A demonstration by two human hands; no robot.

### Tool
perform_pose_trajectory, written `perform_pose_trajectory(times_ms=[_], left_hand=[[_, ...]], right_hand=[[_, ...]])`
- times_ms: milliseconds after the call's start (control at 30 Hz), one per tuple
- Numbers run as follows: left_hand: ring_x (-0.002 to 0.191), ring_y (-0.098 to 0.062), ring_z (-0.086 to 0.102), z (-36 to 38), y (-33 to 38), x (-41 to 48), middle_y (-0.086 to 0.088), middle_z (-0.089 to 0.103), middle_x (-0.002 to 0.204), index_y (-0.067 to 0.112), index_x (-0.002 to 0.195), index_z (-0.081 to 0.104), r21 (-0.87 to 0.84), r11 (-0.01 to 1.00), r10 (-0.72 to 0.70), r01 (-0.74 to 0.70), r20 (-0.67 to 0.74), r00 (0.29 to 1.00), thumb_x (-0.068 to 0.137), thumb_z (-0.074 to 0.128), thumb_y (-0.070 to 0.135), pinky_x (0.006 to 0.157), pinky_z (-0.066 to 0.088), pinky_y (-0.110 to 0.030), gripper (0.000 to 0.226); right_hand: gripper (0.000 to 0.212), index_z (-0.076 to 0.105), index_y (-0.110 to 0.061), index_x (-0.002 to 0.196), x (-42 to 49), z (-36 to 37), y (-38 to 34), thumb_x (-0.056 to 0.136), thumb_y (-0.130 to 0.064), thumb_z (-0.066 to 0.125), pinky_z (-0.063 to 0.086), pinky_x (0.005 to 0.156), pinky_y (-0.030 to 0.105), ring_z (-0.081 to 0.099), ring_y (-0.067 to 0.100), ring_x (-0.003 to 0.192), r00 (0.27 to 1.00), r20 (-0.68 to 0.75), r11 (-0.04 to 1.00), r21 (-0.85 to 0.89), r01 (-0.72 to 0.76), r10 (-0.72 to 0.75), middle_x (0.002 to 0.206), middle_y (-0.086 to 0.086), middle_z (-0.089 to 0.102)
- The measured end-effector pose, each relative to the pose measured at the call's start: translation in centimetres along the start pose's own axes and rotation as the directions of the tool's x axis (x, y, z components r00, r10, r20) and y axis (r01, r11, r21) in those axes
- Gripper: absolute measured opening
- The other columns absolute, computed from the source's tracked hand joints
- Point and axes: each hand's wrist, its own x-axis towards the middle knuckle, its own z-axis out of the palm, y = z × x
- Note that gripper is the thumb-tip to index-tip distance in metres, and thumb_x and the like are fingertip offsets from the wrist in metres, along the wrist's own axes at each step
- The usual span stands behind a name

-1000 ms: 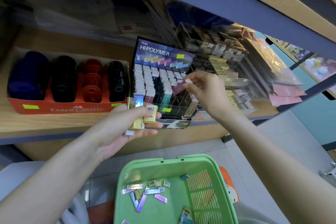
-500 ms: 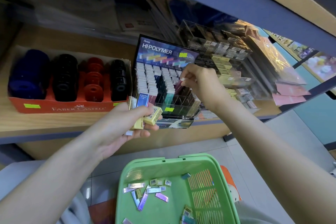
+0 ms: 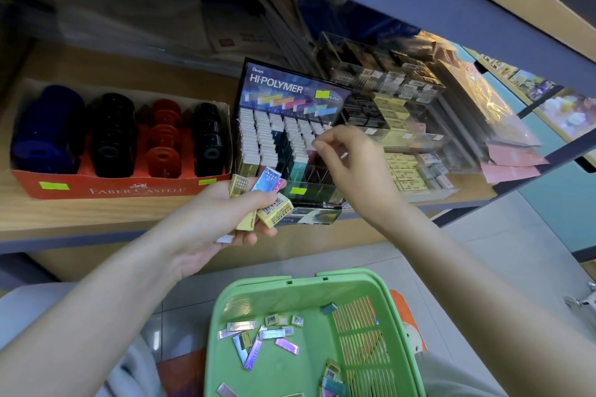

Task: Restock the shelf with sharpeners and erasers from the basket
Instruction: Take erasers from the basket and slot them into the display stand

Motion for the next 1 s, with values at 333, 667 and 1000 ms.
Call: perform_pose_trajectory(times_ms=[333, 667, 1000], left_hand=[[0.056, -0.008, 0.063, 0.9, -0.6, -0.1, 0.001, 0.069, 0.068, 0.014, 0.097, 0.063, 0.100, 0.994, -0.040, 0.030, 0.099, 0.994, 0.089, 0.062, 0.018, 0.045, 0.043, -0.015, 0.009], [0.053, -0.008, 0.060, 1.2, -0.5, 0.1, -0.001, 0.067, 0.074, 0.015, 0.095, 0.067, -0.114, 0.993, -0.001, 0.004, 0.030, 1.000, 0.087, 0.063, 0.016, 0.044, 0.047, -0.015, 0.009], [0.055, -0.008, 0.057, 0.8, -0.7, 0.1, 0.003, 0.067, 0.070, 0.020, 0.096, 0.067, 0.070, 0.989, 0.124, -0.127, 0.036, 0.992, 0.092, 0.057, 0.017, 0.045, 0.042, -0.016, 0.011]], right_hand=[[0.006, 0.069, -0.020, 0.084, -3.5, -0.9, -2.1, 0.087, -0.024, 0.066, 0.039, 0.054, 0.011, 0.049, -0.001, 0.056, 0.809, 0.533, 0.803, 0.355, -0.479, 0.248, 0.067, -0.005, 0.060], [0.010, 0.061, -0.010, 0.092, -3.5, -1.9, -1.9, 0.096, -0.011, 0.052, 0.057, 0.078, 0.029, 0.067, 0.009, 0.068, 0.840, 0.405, 0.622, 0.566, -0.540, 0.361, 0.071, 0.001, 0.068], [0.007, 0.067, -0.020, 0.081, -4.0, -1.5, -1.9, 0.086, -0.026, 0.067, 0.045, 0.065, 0.021, 0.053, 0.003, 0.064, 0.911, 0.407, 0.966, 0.199, -0.164, 0.071, 0.069, -0.009, 0.061]])
